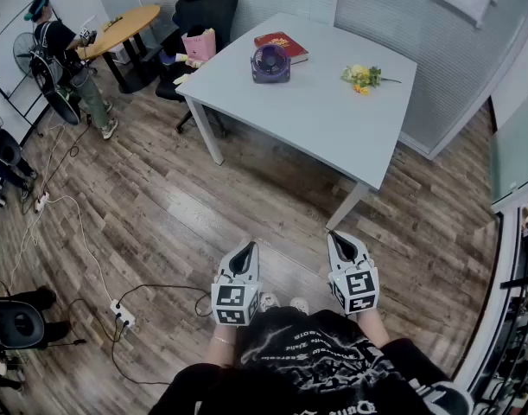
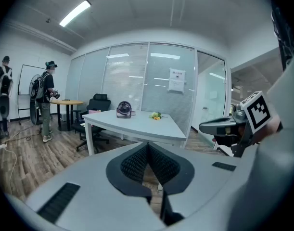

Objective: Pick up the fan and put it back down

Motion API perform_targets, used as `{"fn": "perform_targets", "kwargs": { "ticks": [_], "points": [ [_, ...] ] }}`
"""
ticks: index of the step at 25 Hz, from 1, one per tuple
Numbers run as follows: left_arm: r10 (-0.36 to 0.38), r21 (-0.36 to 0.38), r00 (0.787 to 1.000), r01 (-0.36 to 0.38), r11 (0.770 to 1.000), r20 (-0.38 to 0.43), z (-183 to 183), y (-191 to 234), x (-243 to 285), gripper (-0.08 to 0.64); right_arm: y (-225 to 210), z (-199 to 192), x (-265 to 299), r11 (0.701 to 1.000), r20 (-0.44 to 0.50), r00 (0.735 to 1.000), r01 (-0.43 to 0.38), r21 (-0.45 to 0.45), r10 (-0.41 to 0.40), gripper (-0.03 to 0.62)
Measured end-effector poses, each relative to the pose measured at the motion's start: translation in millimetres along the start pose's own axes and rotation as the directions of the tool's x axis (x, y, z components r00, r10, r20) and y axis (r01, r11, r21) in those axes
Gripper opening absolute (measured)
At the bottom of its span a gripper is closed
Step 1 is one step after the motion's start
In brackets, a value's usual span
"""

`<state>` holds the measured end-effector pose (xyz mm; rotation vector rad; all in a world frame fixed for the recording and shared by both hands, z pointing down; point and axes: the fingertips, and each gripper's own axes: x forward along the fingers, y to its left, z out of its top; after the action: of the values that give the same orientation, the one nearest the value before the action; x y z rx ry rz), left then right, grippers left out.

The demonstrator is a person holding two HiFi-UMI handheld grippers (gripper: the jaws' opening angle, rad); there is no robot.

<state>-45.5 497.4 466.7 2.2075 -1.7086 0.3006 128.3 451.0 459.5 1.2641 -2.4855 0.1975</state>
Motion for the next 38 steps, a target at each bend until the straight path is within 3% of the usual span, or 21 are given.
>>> {"fn": "perform_targets", "kwargs": {
  "ticks": [7, 16, 23, 26, 31, 38],
  "points": [
    [0.017, -0.016, 0.999, -0.017, 1.0, 0.042, 11, 4, -5, 0.02, -3, -2, -8, 1.0, 0.002, 1.0, 0.008, -0.007, -0.008, 0.006],
    [-0.016, 0.0, 1.0, 0.016, 1.0, 0.012, 1, -3, -9, 0.02, 1, -11, -13, 0.999, 0.006, 1.0, 0.004, 0.035, -0.005, 0.011],
    [-0.032, -0.058, 0.998, 0.034, 0.998, 0.048, -1, -7, -17, 0.023, 5, -17, -16, 0.999, 0.004, 1.0, -0.01, 0.045, 0.009, 0.153],
    [-0.046, -0.082, 0.997, 0.051, 0.995, 0.061, 0, -6, -17, 0.152, 6, -16, -14, 0.999, 0.004, 1.0, -0.017, 0.038, 0.017, 0.211],
    [-0.097, -0.145, 0.992, 0.108, 0.983, 0.085, 0, -4, -19, 0.289, 12, -15, -12, 0.999, 0.004, 1.0, -0.029, 0.034, 0.029, 0.275],
    [-0.076, -0.127, 0.994, 0.086, 0.988, 0.085, -3, 10, -13, 0.327, 22, -18, -2, 0.998, 0.016, 0.999, -0.045, 0.032, 0.045, 0.321]
  ]
}}
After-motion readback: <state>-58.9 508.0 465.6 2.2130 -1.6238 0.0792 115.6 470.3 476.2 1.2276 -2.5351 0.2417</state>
